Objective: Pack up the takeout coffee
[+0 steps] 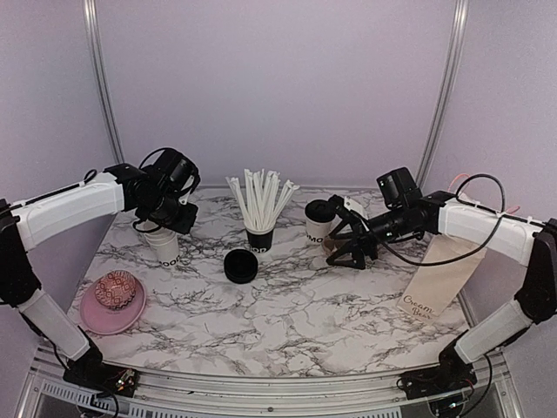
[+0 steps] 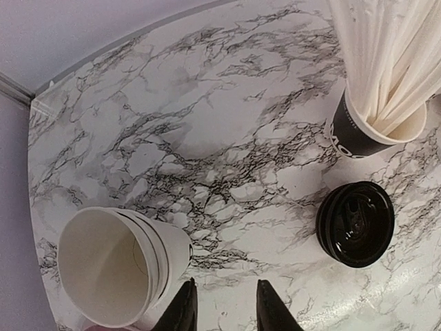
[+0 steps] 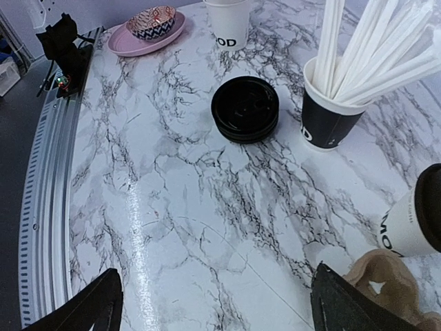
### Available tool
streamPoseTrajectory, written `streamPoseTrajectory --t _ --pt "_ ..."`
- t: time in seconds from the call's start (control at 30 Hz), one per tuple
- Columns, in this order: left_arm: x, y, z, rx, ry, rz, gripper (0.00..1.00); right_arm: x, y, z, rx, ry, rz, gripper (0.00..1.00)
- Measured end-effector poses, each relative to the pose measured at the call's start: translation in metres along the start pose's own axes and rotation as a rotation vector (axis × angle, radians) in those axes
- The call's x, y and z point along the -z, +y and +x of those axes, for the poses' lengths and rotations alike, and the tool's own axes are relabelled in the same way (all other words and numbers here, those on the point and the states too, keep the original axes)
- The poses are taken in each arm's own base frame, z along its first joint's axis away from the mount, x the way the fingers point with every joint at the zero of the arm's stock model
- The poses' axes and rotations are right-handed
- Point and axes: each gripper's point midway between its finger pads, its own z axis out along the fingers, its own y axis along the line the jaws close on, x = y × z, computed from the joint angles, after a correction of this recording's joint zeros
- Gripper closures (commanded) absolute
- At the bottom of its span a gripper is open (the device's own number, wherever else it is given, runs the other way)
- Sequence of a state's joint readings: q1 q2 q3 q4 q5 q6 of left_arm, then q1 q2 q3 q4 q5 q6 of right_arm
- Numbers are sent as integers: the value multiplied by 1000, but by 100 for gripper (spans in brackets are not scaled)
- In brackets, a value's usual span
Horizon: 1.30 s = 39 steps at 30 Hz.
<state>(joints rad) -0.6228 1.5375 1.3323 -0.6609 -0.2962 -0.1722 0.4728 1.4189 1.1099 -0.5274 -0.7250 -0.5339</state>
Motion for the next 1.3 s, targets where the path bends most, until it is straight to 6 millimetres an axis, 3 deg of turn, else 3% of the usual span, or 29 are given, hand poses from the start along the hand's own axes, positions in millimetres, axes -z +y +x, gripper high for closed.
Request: streamPoseTrajectory --t 0.13,0.5,0.67,0.8,1.1,1.3 --pt "-15 13 13 -2 92 -34 78 -16 9 23 -28 15 -78 10" --pt "-7 42 3 20 105 -98 70 -19 12 22 41 -24 -100 10" --pt "-19 54 9 34 152 -122 71 -20 12 24 52 -20 -100 10" --pt "-31 58 18 34 195 -134 75 -20 11 24 63 -19 -94 11" --pt "-37 57 24 25 225 -130 80 -19 9 25 76 -12 -79 11" --pt "-44 54 29 19 250 -123 92 -19 8 26 76 -8 -74 12"
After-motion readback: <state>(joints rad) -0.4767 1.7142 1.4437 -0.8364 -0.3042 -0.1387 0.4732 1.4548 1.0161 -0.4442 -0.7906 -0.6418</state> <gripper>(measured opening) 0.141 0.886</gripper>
